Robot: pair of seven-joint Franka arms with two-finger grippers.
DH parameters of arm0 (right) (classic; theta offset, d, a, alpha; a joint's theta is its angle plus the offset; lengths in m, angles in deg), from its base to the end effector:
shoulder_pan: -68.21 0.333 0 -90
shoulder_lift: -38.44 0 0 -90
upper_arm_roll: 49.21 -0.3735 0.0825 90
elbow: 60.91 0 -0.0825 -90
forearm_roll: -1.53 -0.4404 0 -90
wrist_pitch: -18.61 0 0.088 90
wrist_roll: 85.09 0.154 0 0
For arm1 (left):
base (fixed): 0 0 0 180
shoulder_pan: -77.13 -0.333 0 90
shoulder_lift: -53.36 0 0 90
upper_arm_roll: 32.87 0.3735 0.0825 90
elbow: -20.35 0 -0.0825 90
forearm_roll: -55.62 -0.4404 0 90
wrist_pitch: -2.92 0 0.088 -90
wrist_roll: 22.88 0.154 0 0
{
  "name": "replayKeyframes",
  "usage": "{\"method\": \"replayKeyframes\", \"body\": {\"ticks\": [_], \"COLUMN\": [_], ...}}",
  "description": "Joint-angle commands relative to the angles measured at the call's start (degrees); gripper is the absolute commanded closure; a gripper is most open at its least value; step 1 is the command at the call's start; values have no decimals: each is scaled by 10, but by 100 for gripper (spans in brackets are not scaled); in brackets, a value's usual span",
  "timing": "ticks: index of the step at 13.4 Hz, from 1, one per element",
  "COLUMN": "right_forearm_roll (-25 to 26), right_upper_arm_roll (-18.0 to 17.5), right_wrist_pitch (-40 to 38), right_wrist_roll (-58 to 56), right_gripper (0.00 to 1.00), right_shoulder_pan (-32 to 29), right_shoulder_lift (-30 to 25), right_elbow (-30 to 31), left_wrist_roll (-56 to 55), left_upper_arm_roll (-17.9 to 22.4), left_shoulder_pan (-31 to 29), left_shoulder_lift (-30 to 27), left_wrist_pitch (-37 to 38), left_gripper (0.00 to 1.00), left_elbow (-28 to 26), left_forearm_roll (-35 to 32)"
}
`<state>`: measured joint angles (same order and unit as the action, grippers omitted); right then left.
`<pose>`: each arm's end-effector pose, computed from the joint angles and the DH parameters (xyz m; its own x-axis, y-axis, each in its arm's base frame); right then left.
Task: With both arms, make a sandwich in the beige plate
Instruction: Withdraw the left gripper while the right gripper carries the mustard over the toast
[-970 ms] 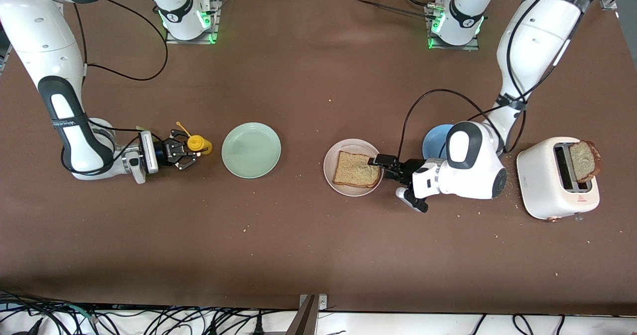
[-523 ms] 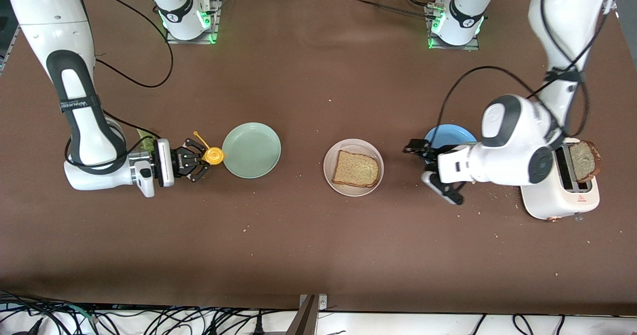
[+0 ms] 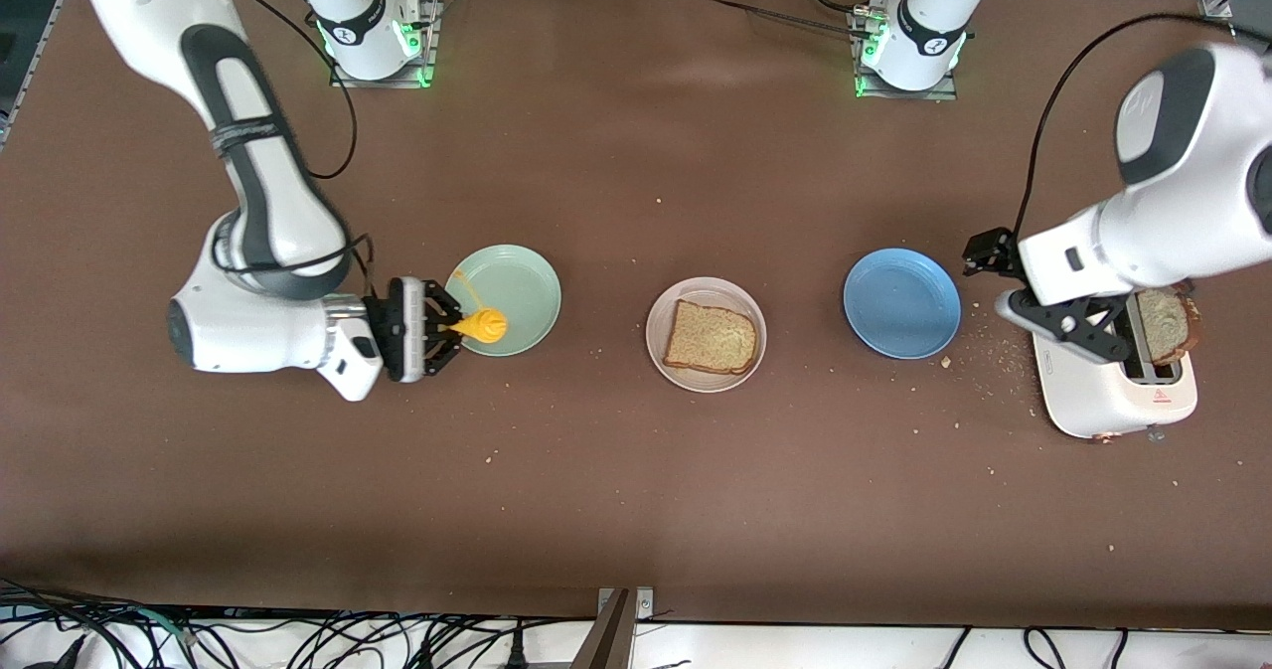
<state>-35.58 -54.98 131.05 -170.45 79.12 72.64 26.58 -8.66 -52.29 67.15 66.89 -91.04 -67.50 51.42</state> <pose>0.7230 0.2737 0.2926 0.1747 0.8250 0.5374 0.9594 -0.0199 -0.2813 0.6764 -0.0811 0.5146 0.9075 -0.4052 -0.1107 -0.4040 -0.9141 0.0341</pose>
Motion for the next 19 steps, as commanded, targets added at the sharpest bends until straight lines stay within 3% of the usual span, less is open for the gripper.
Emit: {"method": "replayKeyframes", "body": {"ticks": [1, 3, 5, 9, 19], "right_forearm_roll": [90, 167, 232, 444, 724], "right_upper_arm_roll": [6, 5, 6, 6, 9], "right_wrist_pitch": [32, 54, 101, 129, 90], "right_wrist_roll": [134, 226, 311, 510, 777], "right_gripper": [100, 100, 100, 100, 100], "right_shoulder_pan": [57, 82, 114, 181, 303], "right_shoulder_lift": [-4, -4, -2, 20, 67], "right_elbow": [-35, -42, -42, -52, -61], "left_wrist_roll": [-89, -137, -146, -150, -150], "left_upper_arm_roll": [17, 104, 114, 118, 118], "left_shoulder_pan": [27, 109, 116, 109, 81], "left_shoulder_lift": [-74, -119, -133, -137, -122], "left_wrist_pitch": [8, 11, 9, 8, 29], "left_gripper": [0, 0, 0, 0, 0], "left_elbow": [-10, -32, -49, -64, -47], "left_forearm_roll": [-18, -8, 51, 54, 45]}}
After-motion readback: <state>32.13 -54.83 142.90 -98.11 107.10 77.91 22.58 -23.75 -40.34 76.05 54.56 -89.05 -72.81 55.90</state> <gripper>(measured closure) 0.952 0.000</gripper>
